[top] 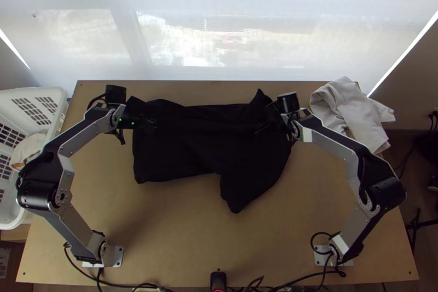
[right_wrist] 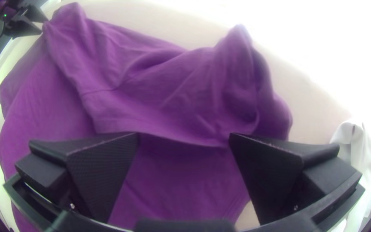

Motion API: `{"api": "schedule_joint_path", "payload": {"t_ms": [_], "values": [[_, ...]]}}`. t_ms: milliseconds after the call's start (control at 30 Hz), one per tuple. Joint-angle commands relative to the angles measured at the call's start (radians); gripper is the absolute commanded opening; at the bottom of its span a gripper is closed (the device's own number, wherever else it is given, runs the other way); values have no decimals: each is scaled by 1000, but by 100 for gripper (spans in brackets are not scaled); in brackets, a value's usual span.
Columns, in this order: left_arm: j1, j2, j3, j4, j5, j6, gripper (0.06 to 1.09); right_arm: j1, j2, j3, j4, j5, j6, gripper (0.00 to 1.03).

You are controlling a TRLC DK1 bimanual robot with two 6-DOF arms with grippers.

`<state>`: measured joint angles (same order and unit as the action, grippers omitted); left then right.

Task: Fold the t-shirt

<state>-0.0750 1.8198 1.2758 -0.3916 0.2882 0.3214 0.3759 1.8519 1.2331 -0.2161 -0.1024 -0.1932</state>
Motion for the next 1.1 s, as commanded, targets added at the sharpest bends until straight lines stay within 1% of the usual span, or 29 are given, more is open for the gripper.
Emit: {"api": "schedule_joint_path", "payload": {"t_ms": [0, 100, 233, 367, 533, 833, 1067], "values": [[7, -122, 13, -122, 43, -15, 96, -15, -106, -15, -6, 1, 35, 98], [11, -188, -13, -210, 60, -28, 96, -15, -163, -35, -22, 1, 37, 98], [15, -287, -95, -320, 58, -25, 96, -23, -247, -72, -39, 1, 35, 98], [40, -364, -187, -423, 55, -25, 96, -43, -327, -80, -97, 1, 35, 98], [50, -435, -250, -481, 52, -38, 96, -61, -413, -112, -146, 1, 43, 98], [84, -458, -245, -604, 5, -53, 96, -72, -513, -153, -201, 1, 44, 98], [89, -464, -314, -610, -7, -53, 96, -72, -542, -165, -212, 1, 43, 98]]}}
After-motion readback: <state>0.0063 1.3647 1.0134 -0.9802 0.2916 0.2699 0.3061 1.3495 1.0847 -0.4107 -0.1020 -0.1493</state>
